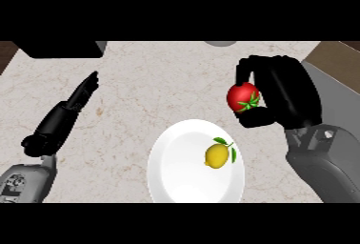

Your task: Pick the tomato from the plate and place it in the cardboard box

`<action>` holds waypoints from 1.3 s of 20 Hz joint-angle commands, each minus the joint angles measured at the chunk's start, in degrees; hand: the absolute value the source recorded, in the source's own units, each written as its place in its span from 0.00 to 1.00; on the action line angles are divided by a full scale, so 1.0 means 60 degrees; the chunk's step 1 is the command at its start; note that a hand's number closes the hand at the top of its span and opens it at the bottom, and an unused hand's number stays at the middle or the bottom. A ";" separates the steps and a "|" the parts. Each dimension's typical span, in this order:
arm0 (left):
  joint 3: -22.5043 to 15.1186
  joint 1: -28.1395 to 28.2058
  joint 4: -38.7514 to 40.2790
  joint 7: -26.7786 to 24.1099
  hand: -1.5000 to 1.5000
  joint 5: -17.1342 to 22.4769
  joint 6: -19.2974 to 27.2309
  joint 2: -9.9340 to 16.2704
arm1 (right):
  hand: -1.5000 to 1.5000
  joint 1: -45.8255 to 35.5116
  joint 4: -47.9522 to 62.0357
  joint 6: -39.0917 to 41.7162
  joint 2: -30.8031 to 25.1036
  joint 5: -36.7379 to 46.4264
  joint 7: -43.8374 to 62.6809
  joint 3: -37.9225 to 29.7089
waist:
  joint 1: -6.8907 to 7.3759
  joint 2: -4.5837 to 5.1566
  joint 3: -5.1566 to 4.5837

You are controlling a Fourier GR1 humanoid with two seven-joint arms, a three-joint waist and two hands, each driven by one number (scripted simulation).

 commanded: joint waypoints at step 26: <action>0.0088 -0.0326 0.0054 0.0168 0.50 -0.0383 -0.0369 -0.0437 | 1.00 -0.1168 0.8036 0.3334 -0.3642 -0.1250 -0.4154 -0.4461 | 0.0313 0.0123 0.0007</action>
